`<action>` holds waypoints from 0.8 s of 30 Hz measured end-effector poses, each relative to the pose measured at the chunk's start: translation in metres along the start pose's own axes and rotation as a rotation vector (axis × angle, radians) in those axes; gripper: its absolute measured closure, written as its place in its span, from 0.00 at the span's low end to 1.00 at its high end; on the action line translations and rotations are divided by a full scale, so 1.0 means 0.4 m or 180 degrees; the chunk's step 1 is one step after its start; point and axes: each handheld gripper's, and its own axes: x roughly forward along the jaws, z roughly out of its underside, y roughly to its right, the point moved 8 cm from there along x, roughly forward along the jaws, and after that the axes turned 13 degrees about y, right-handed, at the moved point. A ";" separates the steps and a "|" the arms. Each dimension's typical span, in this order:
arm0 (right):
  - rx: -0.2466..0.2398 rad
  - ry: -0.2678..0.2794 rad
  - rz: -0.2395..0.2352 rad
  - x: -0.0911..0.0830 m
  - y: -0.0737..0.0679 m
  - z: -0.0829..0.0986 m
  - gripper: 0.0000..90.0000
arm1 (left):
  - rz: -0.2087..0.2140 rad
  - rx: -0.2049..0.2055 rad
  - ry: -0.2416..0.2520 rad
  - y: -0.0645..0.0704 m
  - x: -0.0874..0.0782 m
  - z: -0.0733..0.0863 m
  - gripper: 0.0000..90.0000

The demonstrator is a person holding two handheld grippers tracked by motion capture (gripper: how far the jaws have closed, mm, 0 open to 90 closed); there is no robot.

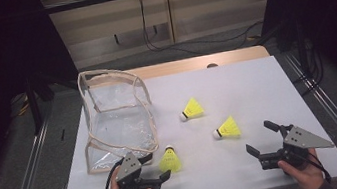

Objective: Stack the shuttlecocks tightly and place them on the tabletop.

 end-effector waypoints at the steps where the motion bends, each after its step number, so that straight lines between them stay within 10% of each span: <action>1: 0.0000 0.0003 0.0002 0.000 0.000 0.000 0.01 | -0.0006 0.0005 0.0004 0.000 0.001 0.000 0.18; 24: -0.0004 0.0000 -0.0009 0.001 0.000 0.001 0.02 | -0.0134 0.0136 -0.0141 -0.008 0.028 0.012 0.54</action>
